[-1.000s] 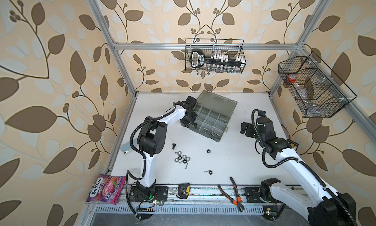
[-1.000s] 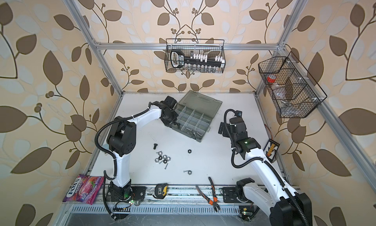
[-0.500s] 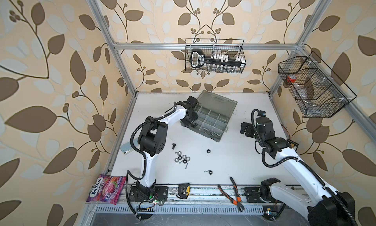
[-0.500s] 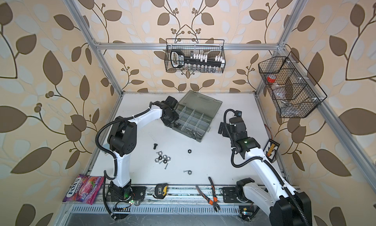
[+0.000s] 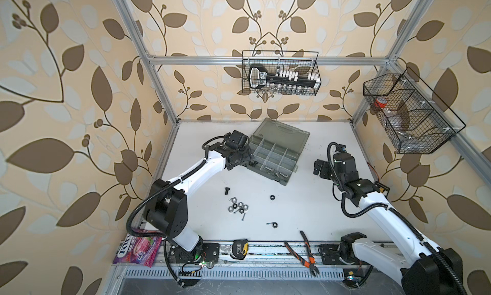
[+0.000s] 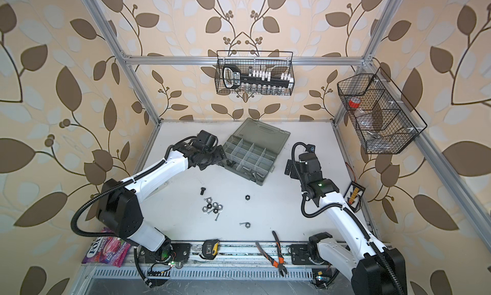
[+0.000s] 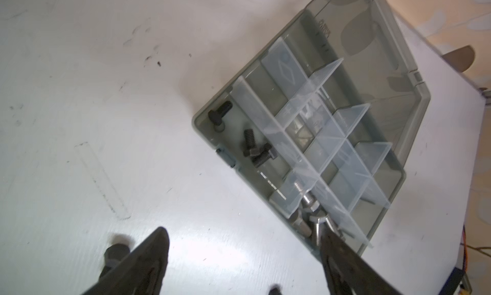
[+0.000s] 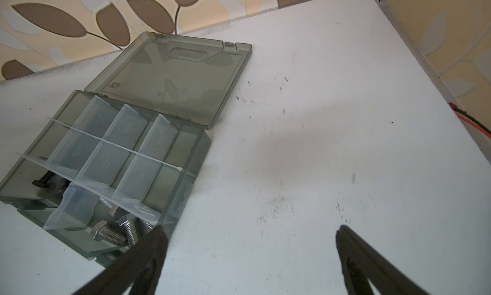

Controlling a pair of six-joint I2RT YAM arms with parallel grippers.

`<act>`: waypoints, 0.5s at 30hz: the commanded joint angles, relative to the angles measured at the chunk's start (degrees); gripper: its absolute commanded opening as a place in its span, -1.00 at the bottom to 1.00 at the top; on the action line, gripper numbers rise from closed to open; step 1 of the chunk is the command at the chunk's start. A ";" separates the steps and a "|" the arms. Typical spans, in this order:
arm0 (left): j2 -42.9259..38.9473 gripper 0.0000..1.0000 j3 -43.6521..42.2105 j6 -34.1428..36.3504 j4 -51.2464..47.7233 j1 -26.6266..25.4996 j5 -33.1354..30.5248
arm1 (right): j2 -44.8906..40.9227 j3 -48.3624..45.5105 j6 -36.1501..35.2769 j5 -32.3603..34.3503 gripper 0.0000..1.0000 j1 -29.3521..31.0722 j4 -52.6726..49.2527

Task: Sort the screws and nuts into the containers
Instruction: 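Open the left gripper to drop the black bolt into the compartment, then move the left gripper back to the remaining black bolt on the table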

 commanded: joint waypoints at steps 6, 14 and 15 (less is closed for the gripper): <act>-8.26 0.82 -11.12 15.31 -3.39 -0.39 -2.56 | 0.69 0.84 0.00 0.28 0.99 -0.26 -0.04; -7.47 0.55 -16.21 13.56 -5.37 -0.38 -2.30 | 0.41 1.06 -0.08 0.95 0.99 -0.21 -0.51; -7.01 0.49 -16.61 13.47 -5.22 -0.33 -2.30 | 0.41 1.07 -0.06 1.14 0.99 -0.26 -0.52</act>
